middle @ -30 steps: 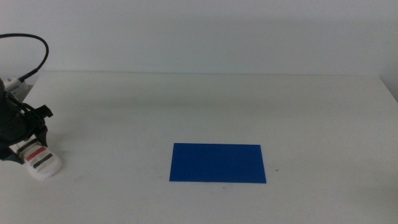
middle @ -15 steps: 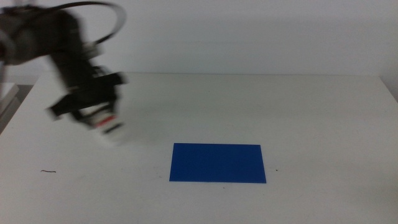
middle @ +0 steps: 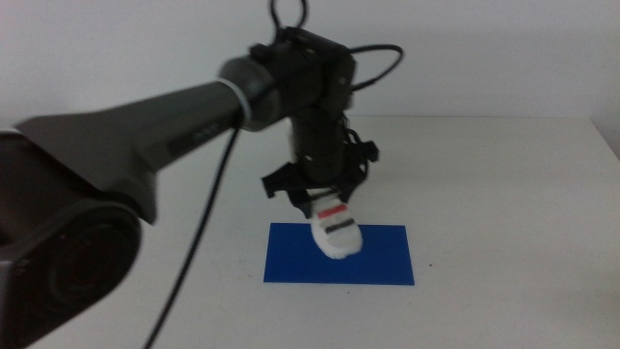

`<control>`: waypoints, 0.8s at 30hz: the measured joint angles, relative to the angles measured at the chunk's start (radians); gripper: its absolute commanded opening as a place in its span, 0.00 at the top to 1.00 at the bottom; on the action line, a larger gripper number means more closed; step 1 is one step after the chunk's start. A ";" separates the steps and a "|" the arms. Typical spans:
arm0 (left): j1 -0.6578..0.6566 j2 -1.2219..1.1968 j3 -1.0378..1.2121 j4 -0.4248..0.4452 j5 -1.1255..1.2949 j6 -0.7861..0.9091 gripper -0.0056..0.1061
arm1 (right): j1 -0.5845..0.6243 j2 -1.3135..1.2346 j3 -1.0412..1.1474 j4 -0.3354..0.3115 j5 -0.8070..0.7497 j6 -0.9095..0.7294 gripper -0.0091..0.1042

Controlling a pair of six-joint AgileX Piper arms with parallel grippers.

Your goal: Use one arm to grab the shoe from the table and place it on the mat.

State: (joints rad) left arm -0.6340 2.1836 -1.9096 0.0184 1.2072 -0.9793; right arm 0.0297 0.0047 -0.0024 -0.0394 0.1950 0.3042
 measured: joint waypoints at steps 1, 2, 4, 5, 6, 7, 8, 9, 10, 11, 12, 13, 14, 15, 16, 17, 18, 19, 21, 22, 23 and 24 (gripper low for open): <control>-0.011 0.010 -0.010 0.000 0.000 0.000 0.78 | 0.000 0.000 0.000 0.000 0.000 0.000 0.22; -0.020 0.017 -0.014 0.000 0.002 0.000 0.78 | 0.000 0.000 0.000 0.000 0.000 0.000 0.22; -0.031 0.024 -0.014 0.000 0.004 0.009 0.78 | 0.000 0.000 0.000 0.000 0.000 0.000 0.22; -0.036 0.028 -0.014 0.000 0.008 0.022 0.78 | 0.000 0.000 0.000 0.000 0.000 0.000 0.22; -0.036 0.030 -0.014 0.000 0.010 0.041 0.78 | 0.000 0.000 0.000 0.000 0.000 0.000 0.22; -0.038 0.032 -0.014 0.000 0.012 0.071 0.78 | 0.000 0.000 0.000 0.000 0.000 0.000 0.22; -0.038 0.034 -0.014 0.000 0.012 0.115 0.78 | 0.000 0.000 0.000 0.000 0.000 0.000 0.22; -0.038 0.034 -0.014 0.000 0.012 0.163 0.78 | 0.000 0.000 0.000 0.000 0.000 0.000 0.22; -0.038 0.034 -0.014 0.000 0.012 0.240 0.78 | 0.000 0.000 0.000 0.000 0.000 0.000 0.22; -0.038 0.034 -0.014 -0.004 0.012 0.333 0.78 | 0.000 0.000 0.000 0.000 0.000 0.000 0.22; -0.038 0.034 -0.015 -0.009 0.012 0.412 0.78 | 0.000 0.000 0.000 0.000 0.000 0.000 0.22; -0.038 0.034 -0.015 -0.018 0.012 0.512 0.78 | 0.000 0.000 0.000 0.000 0.000 0.000 0.22; -0.038 0.034 -0.015 -0.024 0.012 0.618 0.78 | 0.000 0.000 0.000 0.000 0.000 0.000 0.22; -0.038 0.034 -0.015 -0.028 0.012 0.737 0.78 | 0.000 0.000 0.000 0.000 0.000 0.000 0.22; -0.038 0.034 -0.015 -0.034 0.012 0.874 0.78 | 0.000 0.000 0.000 0.000 0.000 0.000 0.22; -0.038 0.034 -0.015 -0.046 0.012 1.028 0.78 | 0.000 0.000 0.000 0.000 0.000 0.000 0.22; -0.038 0.034 -0.015 -0.057 0.012 1.160 0.78 | 0.000 0.000 0.000 0.000 0.000 0.000 0.22; -0.038 0.034 -0.012 -0.076 0.012 1.327 0.78 | 0.000 0.000 0.000 0.000 0.000 0.000 0.22; -0.038 0.034 -0.002 -0.112 0.012 1.602 0.78 | 0.000 0.000 0.000 0.000 0.000 0.000 0.22; -0.038 0.034 0.004 -0.129 0.012 1.728 0.78 | 0.000 0.000 0.000 0.000 0.000 0.000 0.22; -0.040 0.034 0.009 -0.138 0.012 1.827 0.78 | 0.000 0.000 0.000 0.000 0.000 0.000 0.22; -0.043 0.034 0.015 -0.142 0.012 1.905 0.78 | 0.000 0.000 0.000 0.000 0.000 0.000 0.22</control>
State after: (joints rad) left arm -0.6771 2.2173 -1.8946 -0.1237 1.2194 0.9253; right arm 0.0297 0.0047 -0.0024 -0.0394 0.1950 0.3042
